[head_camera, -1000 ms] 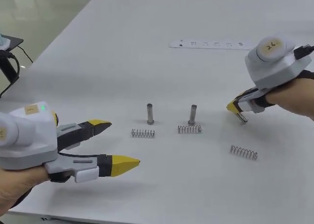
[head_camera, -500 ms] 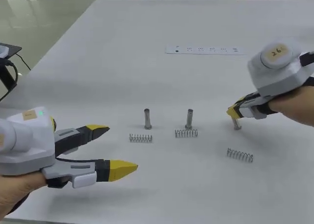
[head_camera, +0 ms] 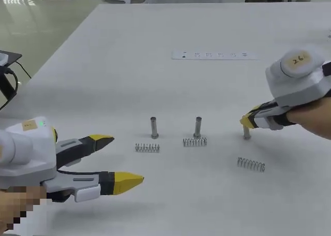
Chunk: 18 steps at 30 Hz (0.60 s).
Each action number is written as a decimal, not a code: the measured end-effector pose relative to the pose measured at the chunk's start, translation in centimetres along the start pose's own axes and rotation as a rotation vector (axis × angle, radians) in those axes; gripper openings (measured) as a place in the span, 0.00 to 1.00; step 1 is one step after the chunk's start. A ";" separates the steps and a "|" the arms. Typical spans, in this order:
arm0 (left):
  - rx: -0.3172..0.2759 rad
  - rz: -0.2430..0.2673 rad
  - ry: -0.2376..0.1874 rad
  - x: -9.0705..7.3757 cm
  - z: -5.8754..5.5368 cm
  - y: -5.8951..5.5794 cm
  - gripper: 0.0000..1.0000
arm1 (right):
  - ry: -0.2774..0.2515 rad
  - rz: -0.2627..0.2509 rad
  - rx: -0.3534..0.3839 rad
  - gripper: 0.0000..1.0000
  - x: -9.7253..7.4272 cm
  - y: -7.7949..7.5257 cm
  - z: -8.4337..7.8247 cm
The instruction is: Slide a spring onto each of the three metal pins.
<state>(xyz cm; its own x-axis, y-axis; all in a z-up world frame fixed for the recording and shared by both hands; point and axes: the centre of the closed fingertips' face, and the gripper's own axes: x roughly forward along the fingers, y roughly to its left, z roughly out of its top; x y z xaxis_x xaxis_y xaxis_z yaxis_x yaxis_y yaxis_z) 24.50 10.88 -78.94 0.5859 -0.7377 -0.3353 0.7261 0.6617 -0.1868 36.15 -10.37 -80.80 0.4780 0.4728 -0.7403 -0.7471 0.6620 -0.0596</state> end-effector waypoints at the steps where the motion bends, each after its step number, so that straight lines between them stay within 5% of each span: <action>1: 0.000 0.000 0.000 0.0 0.0 0.0 0.73 | -0.001 0.000 0.004 0.06 -0.1 0.0 -0.1; 18: 0.003 -0.004 0.009 0.1 -0.1 -0.1 0.73 | -0.007 0.004 0.005 0.06 -0.7 0.1 -0.7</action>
<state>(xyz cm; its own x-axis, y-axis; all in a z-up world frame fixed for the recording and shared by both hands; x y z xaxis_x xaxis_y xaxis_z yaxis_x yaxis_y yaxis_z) 24.46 10.73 -79.08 0.5800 -0.7391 -0.3426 0.7294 0.6585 -0.1856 35.44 -11.09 -80.77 0.4779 0.4799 -0.7357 -0.7468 0.6629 -0.0527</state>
